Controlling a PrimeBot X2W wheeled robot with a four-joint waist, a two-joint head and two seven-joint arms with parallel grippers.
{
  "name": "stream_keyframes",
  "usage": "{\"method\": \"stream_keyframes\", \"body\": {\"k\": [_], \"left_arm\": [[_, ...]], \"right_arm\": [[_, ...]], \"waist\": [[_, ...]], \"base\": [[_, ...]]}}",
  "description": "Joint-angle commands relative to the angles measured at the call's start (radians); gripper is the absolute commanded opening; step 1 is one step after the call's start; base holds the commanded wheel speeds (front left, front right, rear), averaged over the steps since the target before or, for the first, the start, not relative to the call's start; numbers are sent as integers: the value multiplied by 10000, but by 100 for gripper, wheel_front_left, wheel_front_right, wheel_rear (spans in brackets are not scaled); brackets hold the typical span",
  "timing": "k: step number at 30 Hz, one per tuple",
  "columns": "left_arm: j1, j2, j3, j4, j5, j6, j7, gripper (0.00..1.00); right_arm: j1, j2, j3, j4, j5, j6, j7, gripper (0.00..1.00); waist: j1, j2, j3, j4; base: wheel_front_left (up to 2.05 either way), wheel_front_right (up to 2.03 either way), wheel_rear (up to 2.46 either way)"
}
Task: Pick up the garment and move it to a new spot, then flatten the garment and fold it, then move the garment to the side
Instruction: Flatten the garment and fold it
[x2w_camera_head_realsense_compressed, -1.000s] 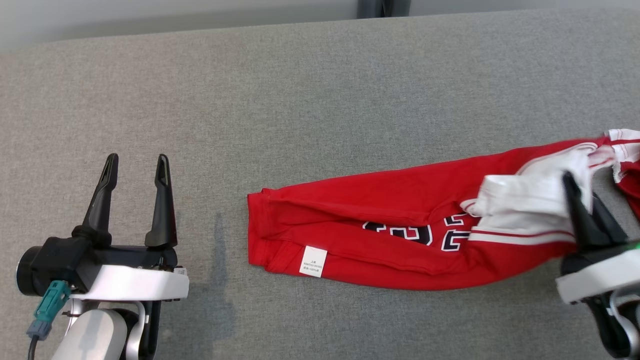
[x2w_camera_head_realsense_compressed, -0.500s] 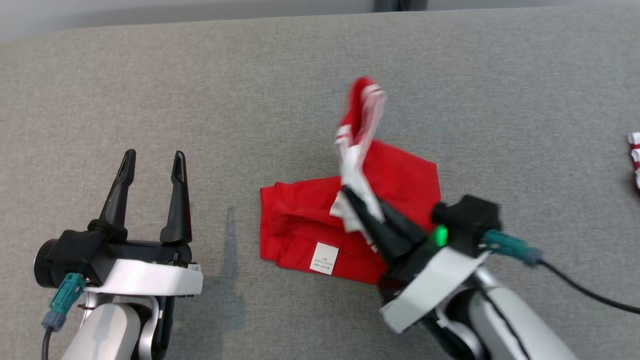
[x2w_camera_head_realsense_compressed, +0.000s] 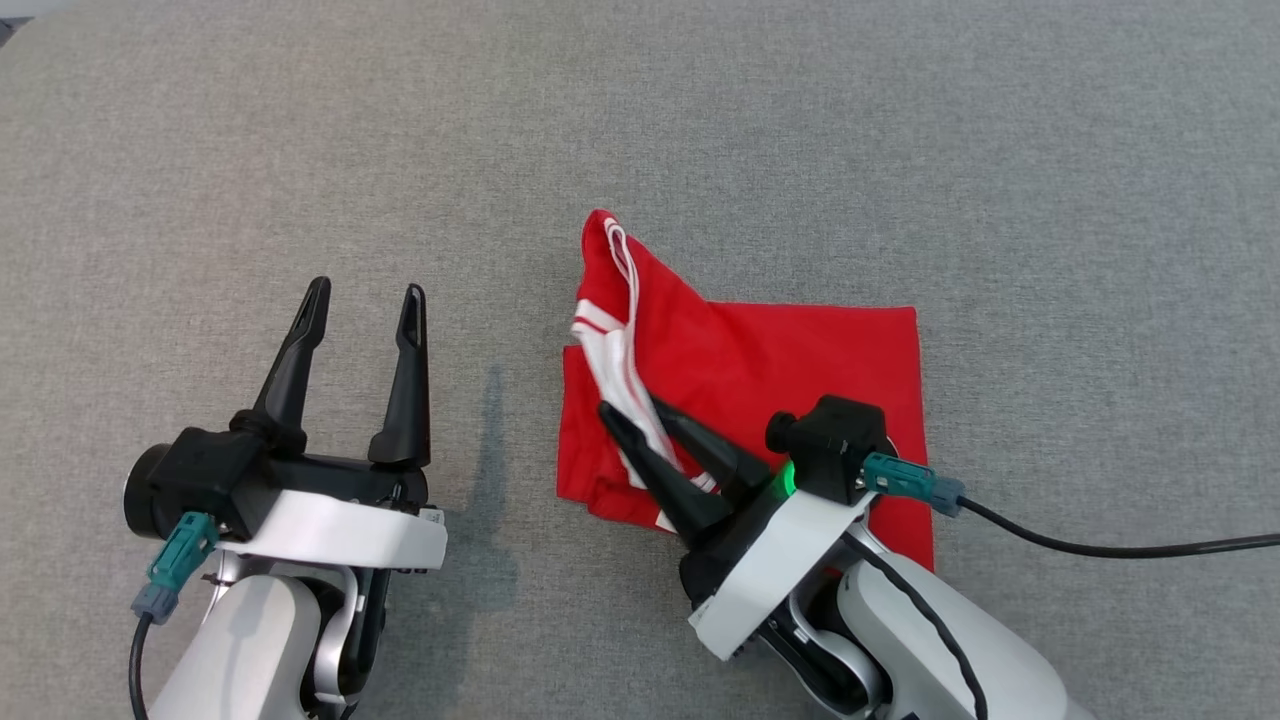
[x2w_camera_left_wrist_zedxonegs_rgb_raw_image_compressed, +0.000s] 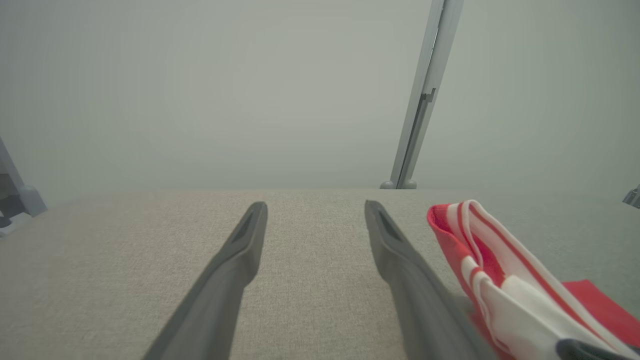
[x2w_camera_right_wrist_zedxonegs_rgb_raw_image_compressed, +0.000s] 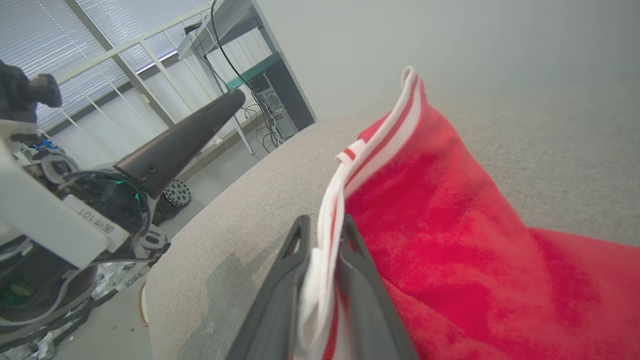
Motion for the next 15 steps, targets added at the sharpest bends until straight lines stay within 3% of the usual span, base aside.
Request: {"method": "stream_keyframes", "body": {"k": [1,7,12,15], "left_arm": [[-219,10,36,81,82,-85,-54,100],[-140,27,197,262,188,-127,-69,100],[5,102,384,238,227,-112,-74,100],[90,172,538,166,258,-41,-74,100]], "right_arm": [[-287,-37,131,3,117,-2,-326,100],[-234,-40,-130,-1195,523,-2,-948,100],[238,-467,-1413,-2324,197,-2,-1045,100],[741,-778,-2740,-2968,-236,-2,-927,100]], "waist": [[0,0,30,-60],[0,0,-105,-355],[0,0,-242,-608],[0,0,-348,-774]], "base": [[0,0,0],[0,0,0],[0,0,0],[0,0,0]]}}
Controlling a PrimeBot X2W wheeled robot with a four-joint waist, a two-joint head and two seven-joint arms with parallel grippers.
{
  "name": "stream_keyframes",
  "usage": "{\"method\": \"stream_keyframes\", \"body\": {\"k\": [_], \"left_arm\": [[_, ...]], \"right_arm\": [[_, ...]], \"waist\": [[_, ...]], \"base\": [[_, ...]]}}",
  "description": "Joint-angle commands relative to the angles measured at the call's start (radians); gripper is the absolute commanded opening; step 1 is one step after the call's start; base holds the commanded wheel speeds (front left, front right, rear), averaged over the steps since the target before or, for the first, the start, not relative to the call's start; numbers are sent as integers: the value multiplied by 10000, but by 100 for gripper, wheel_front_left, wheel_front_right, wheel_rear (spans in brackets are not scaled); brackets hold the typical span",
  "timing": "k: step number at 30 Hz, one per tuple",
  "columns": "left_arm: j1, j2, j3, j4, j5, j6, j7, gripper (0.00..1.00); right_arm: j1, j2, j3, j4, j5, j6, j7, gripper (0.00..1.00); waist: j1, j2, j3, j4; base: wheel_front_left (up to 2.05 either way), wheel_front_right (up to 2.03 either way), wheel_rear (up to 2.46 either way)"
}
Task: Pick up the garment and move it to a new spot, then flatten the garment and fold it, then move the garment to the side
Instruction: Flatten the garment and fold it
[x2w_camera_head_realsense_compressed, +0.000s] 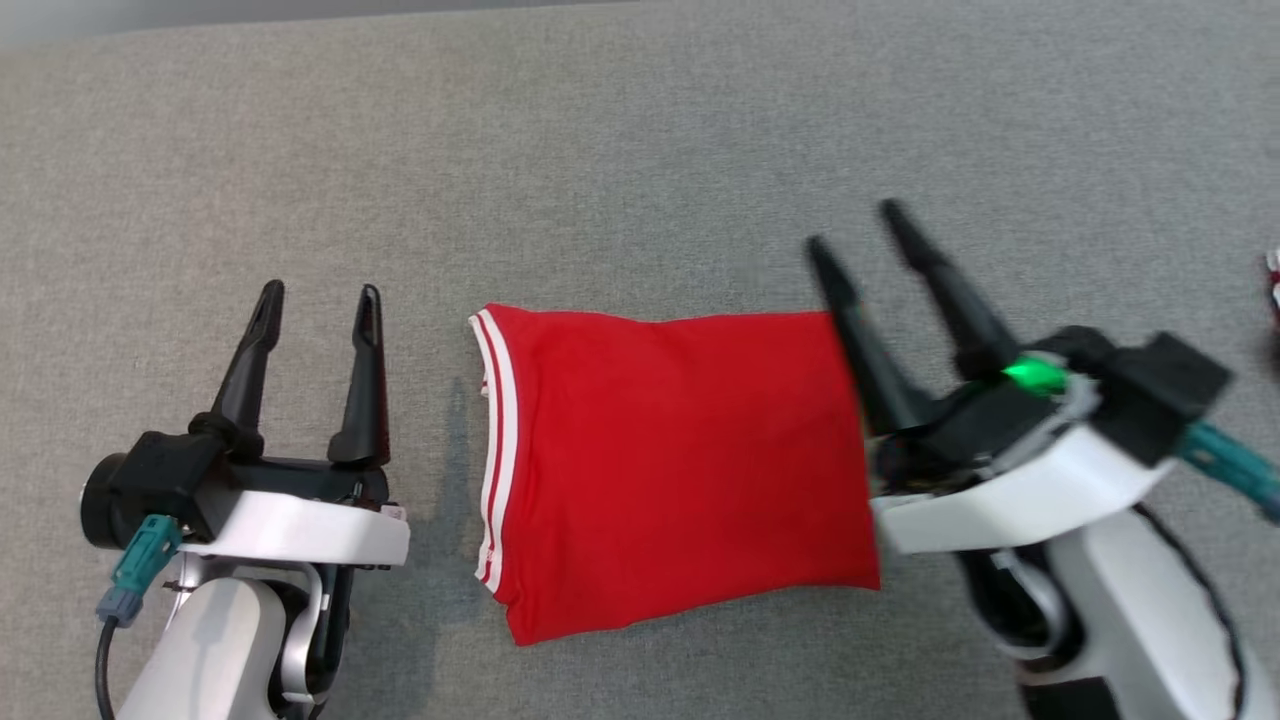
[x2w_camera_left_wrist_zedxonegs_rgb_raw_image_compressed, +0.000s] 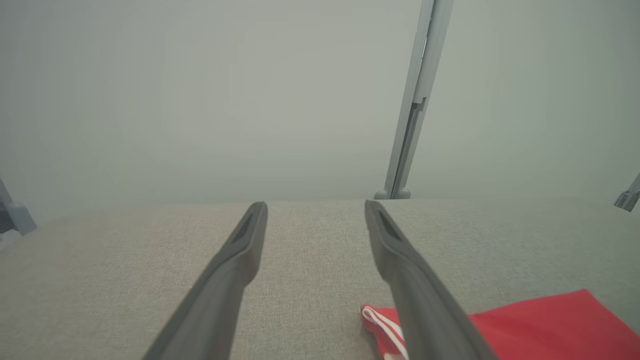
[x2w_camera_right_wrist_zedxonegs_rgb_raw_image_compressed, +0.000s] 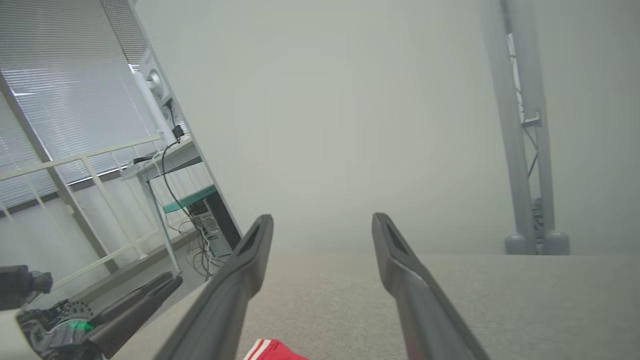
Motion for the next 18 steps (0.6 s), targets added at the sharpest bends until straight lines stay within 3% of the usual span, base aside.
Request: {"method": "stream_keyframes", "body": {"k": [1,10,18], "left_arm": [[36,109,101,-39,60,76,-46,100],[520,282,451,-185,138,319,-40,100],[1219,477,599,-315,35,467,-11,100]], "right_arm": [[249,-128,-460,-160,-217,-2,74,100],[2170,-837,-3896,-635,-1947,-2,753,100],[3379,-552,-4701,-994,-2494,-2,1148,100]], "waist": [[0,0,-97,-113],[0,0,-678,-323],[0,0,-1367,-324]], "base": [[0,0,0],[0,0,0],[0,0,0]]}}
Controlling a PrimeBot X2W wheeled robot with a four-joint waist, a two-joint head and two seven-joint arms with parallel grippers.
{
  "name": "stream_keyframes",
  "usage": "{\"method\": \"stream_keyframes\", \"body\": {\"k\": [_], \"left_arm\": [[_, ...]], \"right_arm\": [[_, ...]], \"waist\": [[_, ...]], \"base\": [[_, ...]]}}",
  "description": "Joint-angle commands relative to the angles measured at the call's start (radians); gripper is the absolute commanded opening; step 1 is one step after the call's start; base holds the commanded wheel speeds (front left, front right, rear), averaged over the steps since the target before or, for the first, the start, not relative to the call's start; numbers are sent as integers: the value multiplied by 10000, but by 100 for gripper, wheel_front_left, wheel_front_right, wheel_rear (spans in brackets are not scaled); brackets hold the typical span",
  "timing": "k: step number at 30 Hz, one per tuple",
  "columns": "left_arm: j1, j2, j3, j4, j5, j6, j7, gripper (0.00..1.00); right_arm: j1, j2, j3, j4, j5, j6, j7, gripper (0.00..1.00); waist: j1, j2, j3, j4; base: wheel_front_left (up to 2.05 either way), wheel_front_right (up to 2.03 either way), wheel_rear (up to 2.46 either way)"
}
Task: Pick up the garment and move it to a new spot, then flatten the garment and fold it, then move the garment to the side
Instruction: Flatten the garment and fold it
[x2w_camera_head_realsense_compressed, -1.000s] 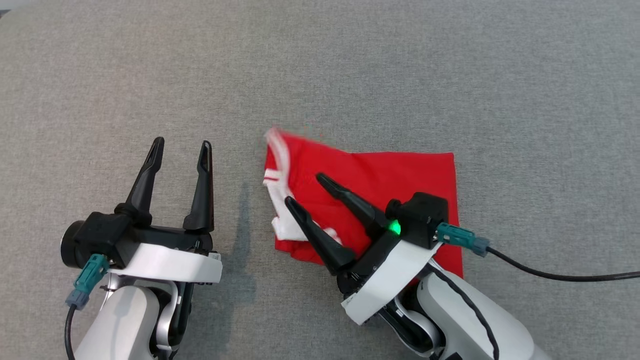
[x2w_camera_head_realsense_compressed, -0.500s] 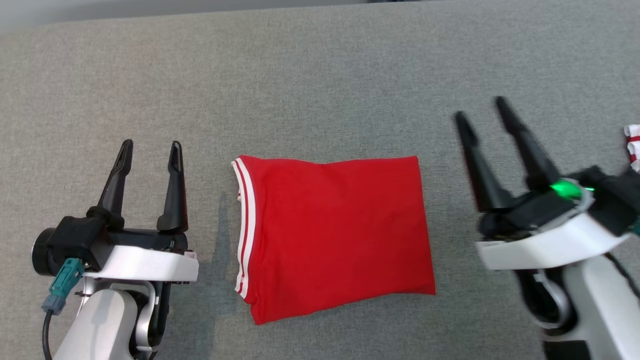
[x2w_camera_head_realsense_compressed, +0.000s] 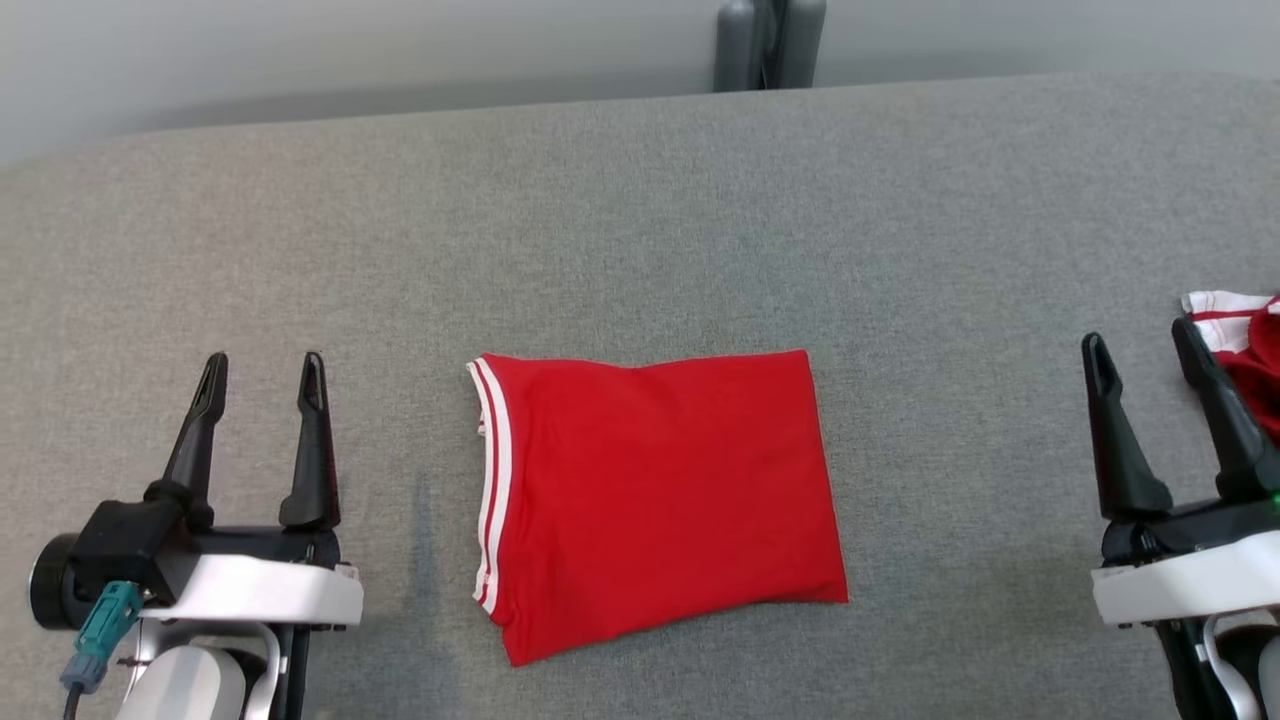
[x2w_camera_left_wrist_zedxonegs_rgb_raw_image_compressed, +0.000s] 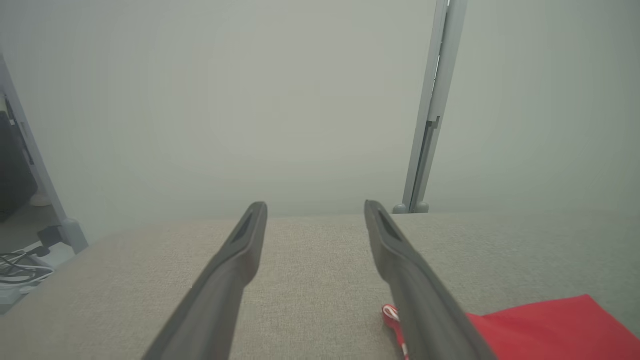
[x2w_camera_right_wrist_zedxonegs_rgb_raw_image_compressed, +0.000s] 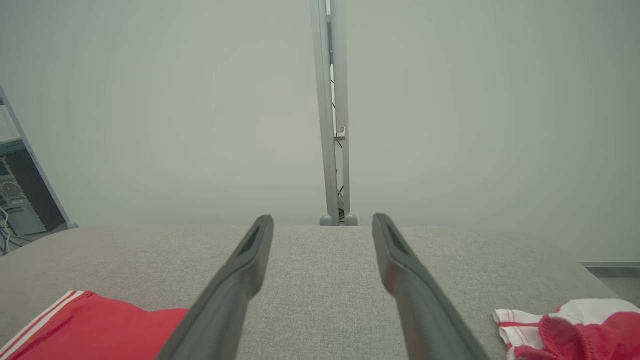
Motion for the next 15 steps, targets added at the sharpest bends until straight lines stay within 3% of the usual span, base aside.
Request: {"method": "stream_keyframes", "body": {"k": [1,15], "left_arm": [[150,71,39,-45,-47,38,5,100],[1339,679,-138,-311,11,-69,379,100]], "right_arm": [[158,9,-66,-49,-71,-4,92,100],[1448,156,-347,58,-225,-4,646,100]], "waist": [[0,0,-223,27],[0,0,-1579,244]], "base": [[0,0,0],[0,0,0]]}}
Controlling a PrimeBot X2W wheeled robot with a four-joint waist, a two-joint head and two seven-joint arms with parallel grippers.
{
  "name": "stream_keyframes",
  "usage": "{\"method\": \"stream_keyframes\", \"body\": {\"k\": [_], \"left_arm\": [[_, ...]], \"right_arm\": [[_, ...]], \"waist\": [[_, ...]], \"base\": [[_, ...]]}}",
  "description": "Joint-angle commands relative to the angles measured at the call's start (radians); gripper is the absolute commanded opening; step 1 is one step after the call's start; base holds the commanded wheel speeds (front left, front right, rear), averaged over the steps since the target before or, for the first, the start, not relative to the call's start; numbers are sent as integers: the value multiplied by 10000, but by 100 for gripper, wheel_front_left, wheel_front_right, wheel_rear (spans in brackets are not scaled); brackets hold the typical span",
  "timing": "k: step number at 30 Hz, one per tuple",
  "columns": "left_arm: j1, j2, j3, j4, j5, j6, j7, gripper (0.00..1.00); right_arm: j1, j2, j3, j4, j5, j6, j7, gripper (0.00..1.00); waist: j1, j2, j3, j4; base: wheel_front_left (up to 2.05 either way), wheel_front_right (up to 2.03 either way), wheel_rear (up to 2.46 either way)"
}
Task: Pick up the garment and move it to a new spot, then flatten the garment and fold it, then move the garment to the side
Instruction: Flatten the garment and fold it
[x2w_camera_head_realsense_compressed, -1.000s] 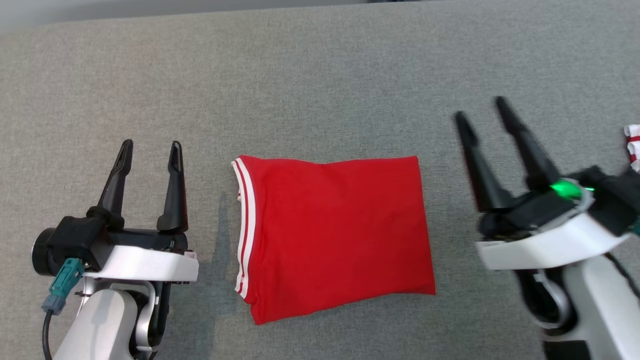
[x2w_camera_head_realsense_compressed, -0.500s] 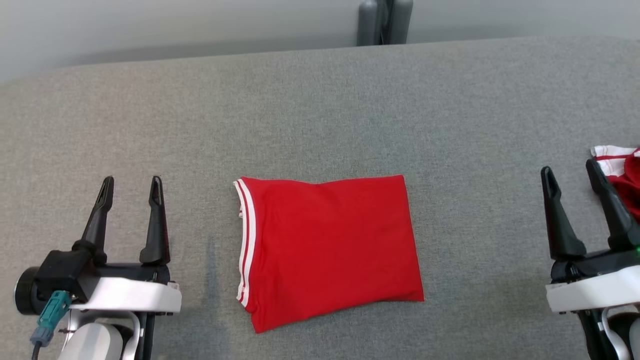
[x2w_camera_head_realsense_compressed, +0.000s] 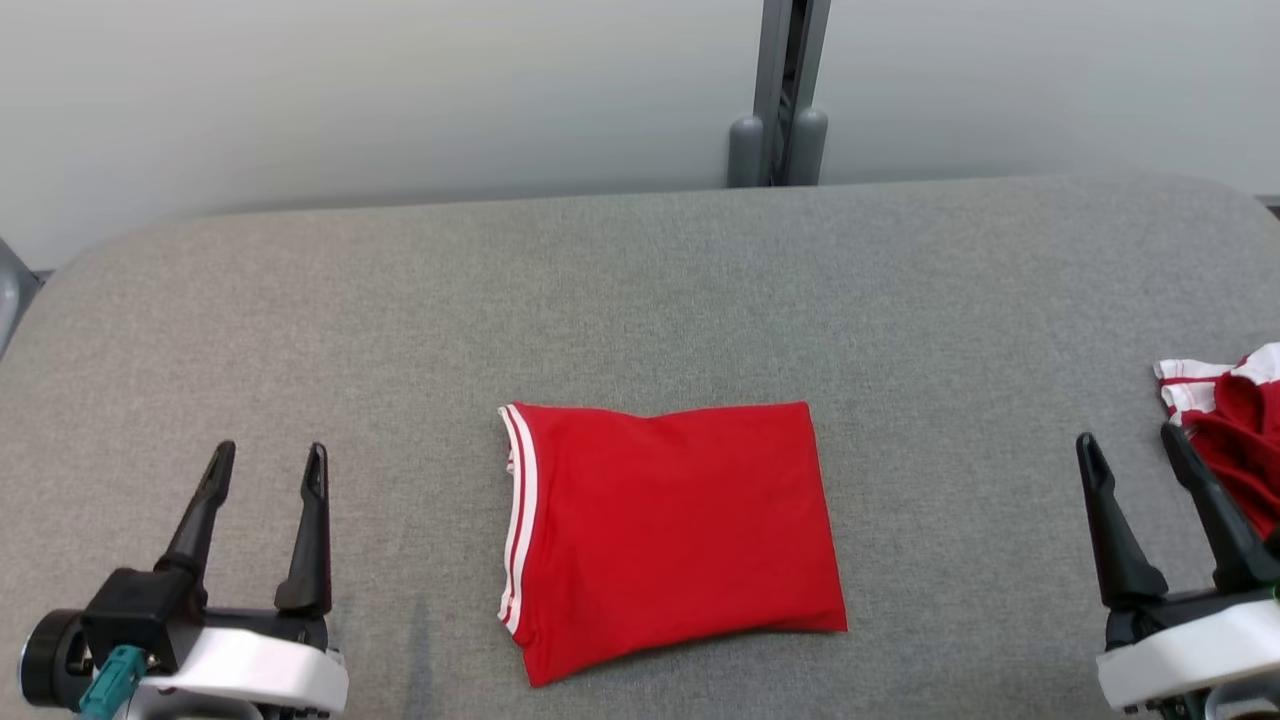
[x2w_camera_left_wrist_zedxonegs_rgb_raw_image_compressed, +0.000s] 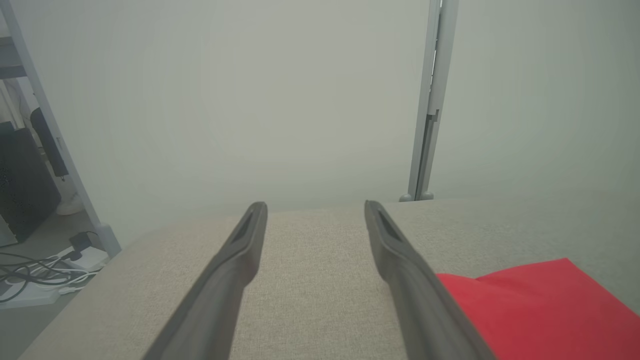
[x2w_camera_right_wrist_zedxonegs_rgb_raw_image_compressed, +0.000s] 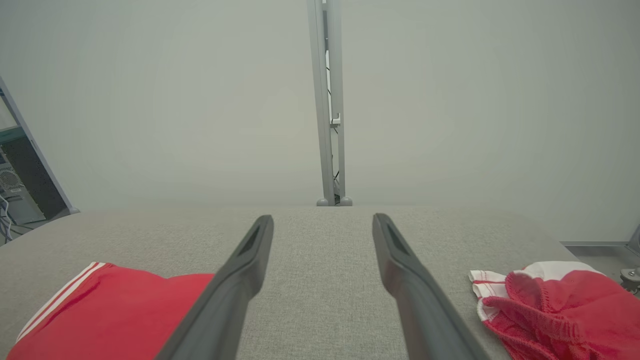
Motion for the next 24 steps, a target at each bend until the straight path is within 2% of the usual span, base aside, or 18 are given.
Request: {"method": "stream_keyframes", "body": {"k": [1,7,24], "left_arm": [[200,84,3,-48,30,-9,60,100],[755,318,-116,-355,37,82,452,100],[1190,481,-144,-1020,-22,397,834,100]], "right_arm": [[236,-3,-68,18,-88,-4,73,100],[827,127,-135,-74,-159,-4,318,100],[1081,185,-368,-523,-249,-4,666,100]], "waist": [[0,-1,-297,20],[0,-1,-793,5],[0,-1,-1037,-39]], "base": [[0,0,0],[0,0,0],[0,0,0]]}}
